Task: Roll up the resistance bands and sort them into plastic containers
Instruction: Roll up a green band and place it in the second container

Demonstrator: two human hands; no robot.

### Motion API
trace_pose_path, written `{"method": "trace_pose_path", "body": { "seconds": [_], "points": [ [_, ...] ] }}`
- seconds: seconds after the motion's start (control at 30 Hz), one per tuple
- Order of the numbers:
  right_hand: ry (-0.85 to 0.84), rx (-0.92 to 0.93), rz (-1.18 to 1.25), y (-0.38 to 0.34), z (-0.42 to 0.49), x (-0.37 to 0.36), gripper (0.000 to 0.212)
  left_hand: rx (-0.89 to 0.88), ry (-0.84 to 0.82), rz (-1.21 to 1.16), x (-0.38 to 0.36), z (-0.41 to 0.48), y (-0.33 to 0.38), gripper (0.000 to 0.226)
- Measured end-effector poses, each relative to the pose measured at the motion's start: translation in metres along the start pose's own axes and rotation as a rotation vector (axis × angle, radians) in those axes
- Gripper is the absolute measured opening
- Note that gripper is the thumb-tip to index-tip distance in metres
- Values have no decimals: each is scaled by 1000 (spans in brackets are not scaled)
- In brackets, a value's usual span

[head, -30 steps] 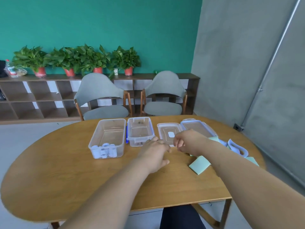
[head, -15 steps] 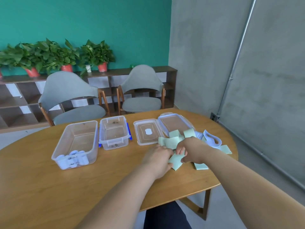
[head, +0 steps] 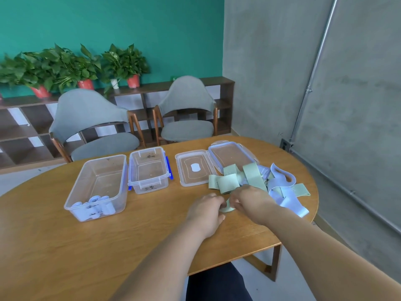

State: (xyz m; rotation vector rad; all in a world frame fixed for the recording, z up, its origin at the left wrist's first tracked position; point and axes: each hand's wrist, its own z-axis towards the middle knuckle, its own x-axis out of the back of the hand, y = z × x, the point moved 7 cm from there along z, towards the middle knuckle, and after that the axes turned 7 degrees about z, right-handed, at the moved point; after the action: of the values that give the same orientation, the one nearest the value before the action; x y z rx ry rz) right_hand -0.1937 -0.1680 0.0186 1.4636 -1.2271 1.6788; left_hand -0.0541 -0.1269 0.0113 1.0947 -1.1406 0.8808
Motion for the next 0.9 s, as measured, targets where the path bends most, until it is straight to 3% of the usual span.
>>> {"method": "trace_pose_path", "body": {
  "seconds": [0.1,0.33,0.43,0.57,0.9],
  "points": [
    [99,-12,197,-3,-1,14,7,43,67,-70,8,-1,-6,15],
    [298,47,556,-26,2,69,4,249,299,-557,56,0,-38,5],
    [365,65,631,-43,4,89,6,276,389,-677,82,-6,-46,19],
    [403,111,650,-68,4,107,12,293,479,-761,111,-19,-55,7],
    [526,206,785,-129,2,150,7,273,699,-817,182,-57,-78,12]
  ]
}}
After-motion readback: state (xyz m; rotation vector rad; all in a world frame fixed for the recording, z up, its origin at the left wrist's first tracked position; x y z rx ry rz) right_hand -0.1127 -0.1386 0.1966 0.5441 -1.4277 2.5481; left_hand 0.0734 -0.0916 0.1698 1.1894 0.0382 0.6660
